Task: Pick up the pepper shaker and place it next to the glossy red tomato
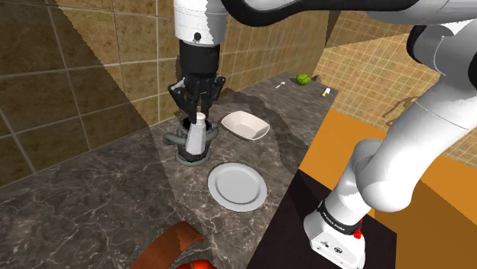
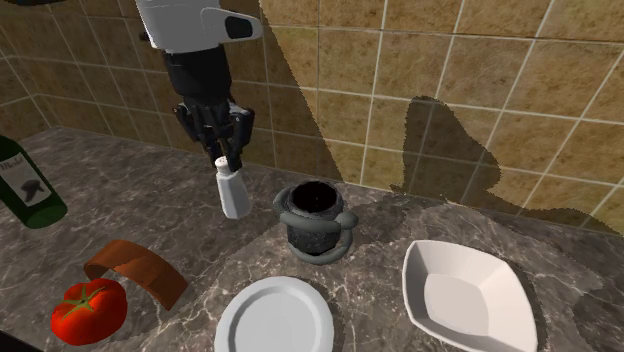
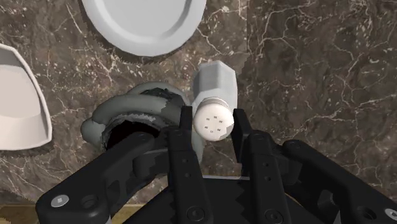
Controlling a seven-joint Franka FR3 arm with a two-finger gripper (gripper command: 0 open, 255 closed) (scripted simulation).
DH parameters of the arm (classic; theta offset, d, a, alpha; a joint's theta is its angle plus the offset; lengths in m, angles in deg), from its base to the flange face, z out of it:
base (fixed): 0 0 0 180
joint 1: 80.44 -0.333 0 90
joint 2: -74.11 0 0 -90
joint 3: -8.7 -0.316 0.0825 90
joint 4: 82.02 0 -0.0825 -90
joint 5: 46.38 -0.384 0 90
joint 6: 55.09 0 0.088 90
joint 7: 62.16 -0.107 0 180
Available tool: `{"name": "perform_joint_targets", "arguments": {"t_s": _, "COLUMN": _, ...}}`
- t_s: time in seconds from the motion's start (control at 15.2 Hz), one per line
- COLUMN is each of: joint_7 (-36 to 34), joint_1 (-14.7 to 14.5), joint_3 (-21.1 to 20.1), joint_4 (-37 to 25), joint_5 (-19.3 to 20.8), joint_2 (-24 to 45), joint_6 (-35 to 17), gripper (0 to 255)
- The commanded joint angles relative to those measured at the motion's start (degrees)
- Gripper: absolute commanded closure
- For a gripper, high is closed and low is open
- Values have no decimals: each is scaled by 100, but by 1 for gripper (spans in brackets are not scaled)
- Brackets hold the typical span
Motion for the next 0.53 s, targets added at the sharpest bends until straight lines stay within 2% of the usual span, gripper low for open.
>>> {"name": "perform_joint_targets", "arguments": {"t_s": 0.0, "joint_7": -155, "joint_1": -100, "joint_3": -91, "joint_4": 300, "joint_5": -135, "joint_2": -289, "joint_6": -23, "gripper": 255}}
{"name": "perform_joint_targets", "arguments": {"t_s": 0.46, "joint_7": -783, "joint_1": -542, "joint_3": -483, "joint_4": 1085, "joint_5": -677, "joint_2": -1235, "joint_6": 61, "gripper": 255}}
